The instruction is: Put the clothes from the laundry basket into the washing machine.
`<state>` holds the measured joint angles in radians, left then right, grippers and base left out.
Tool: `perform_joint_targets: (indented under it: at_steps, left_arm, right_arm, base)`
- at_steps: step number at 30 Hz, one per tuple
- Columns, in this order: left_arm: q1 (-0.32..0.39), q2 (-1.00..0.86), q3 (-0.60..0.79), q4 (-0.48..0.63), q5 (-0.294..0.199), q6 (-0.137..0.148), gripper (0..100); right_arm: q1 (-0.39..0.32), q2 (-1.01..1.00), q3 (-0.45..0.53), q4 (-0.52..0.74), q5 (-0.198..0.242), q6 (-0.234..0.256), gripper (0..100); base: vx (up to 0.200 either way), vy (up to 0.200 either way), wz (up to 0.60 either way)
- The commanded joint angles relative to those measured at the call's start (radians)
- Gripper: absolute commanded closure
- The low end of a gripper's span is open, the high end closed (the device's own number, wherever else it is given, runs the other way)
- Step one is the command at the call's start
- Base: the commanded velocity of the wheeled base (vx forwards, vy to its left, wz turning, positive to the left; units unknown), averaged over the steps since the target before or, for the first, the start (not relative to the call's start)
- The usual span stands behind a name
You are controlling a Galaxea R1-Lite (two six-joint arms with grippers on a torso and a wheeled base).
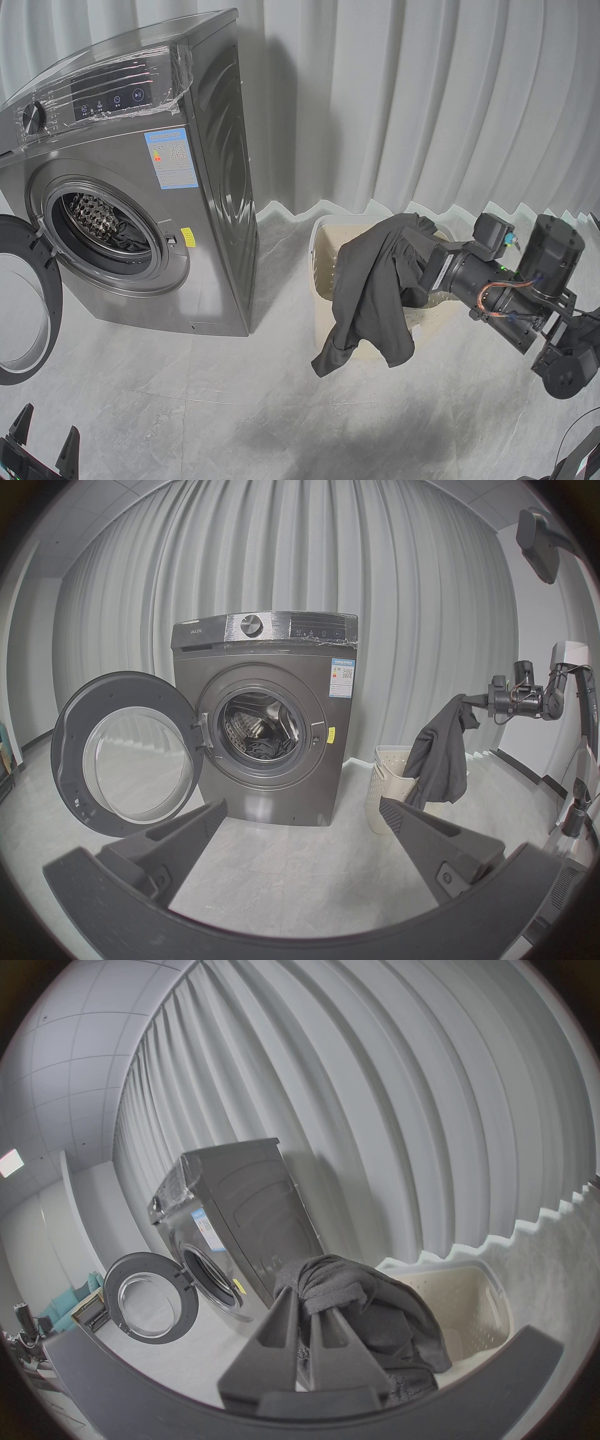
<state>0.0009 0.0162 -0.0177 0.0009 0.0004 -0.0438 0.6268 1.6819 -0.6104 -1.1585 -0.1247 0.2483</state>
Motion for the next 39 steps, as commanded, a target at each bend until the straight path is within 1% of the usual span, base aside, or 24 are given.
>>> perform_joint_targets:
  at_steps: [1, 5, 7, 9, 10, 11, 12, 13, 14, 15, 20, 26, 39]
  left_arm:
    - [0.001, -0.015, 0.015, 0.001, 0.000, 0.002, 0]
    - [0.001, -0.015, 0.015, 0.001, 0.000, 0.001, 0]
    - [0.001, -0.015, 0.016, 0.001, 0.000, 0.002, 0]
    - [0.001, -0.015, 0.016, 0.001, 0.000, 0.001, 0]
    - [0.001, -0.015, 0.015, 0.001, 0.000, 0.001, 0]
    - [0.001, -0.015, 0.015, 0.001, 0.000, 0.001, 0]
    - [0.001, -0.015, 0.015, 0.001, 0.000, 0.001, 0]
    - [0.001, -0.015, 0.015, 0.001, 0.000, 0.001, 0]
    - [0.001, -0.015, 0.015, 0.001, 0.000, 0.001, 0]
    - [0.001, -0.015, 0.015, 0.001, 0.000, 0.001, 0]
    - [0.001, -0.015, 0.015, 0.001, 0.001, -0.001, 0]
    - [-0.001, -0.015, 0.015, 0.001, 0.000, -0.002, 0]
    - [0.001, -0.015, 0.015, 0.001, 0.000, -0.002, 0]
  right_arm:
    - [0.013, -0.091, 0.008, -0.003, 0.002, -0.020, 100]
    - [0.010, -0.094, -0.002, -0.021, -0.001, -0.034, 100]
    - [0.008, -0.088, -0.006, -0.056, -0.010, -0.040, 100]
    - [0.007, -0.085, -0.012, -0.073, -0.010, -0.043, 100]
    - [0.005, -0.080, -0.026, -0.079, -0.030, -0.058, 100]
    - [0.005, -0.077, -0.032, -0.079, -0.052, -0.061, 100]
    - [0.005, -0.076, -0.034, -0.079, -0.061, -0.061, 100]
    - [0.007, -0.074, -0.046, -0.075, -0.107, -0.064, 100]
    - [0.007, -0.076, -0.055, -0.070, -0.124, -0.066, 100]
    - [0.005, -0.076, -0.058, -0.069, -0.131, -0.064, 100]
    - [0.007, -0.077, -0.054, -0.073, -0.139, -0.064, 100]
    - [0.016, -0.079, -0.048, -0.079, -0.128, -0.064, 100]
    - [0.034, -0.079, -0.046, -0.079, -0.127, -0.055, 100]
  base:
    - [0.000, 0.000, 0.00]
    - [0.000, 0.000, 0.00]
    - [0.000, 0.000, 0.00]
    - [0.000, 0.000, 0.00]
    - [0.000, 0.000, 0.00]
    - [0.000, 0.000, 0.00]
    - [0.000, 0.000, 0.00]
    - [0.000, 0.000, 0.00]
    - [0.000, 0.000, 0.00]
    - [0.000, 0.000, 0.00]
    - [0.000, 0.000, 0.00]
    - [0.000, 0.000, 0.00]
    - [0.000, 0.200, 0.00]
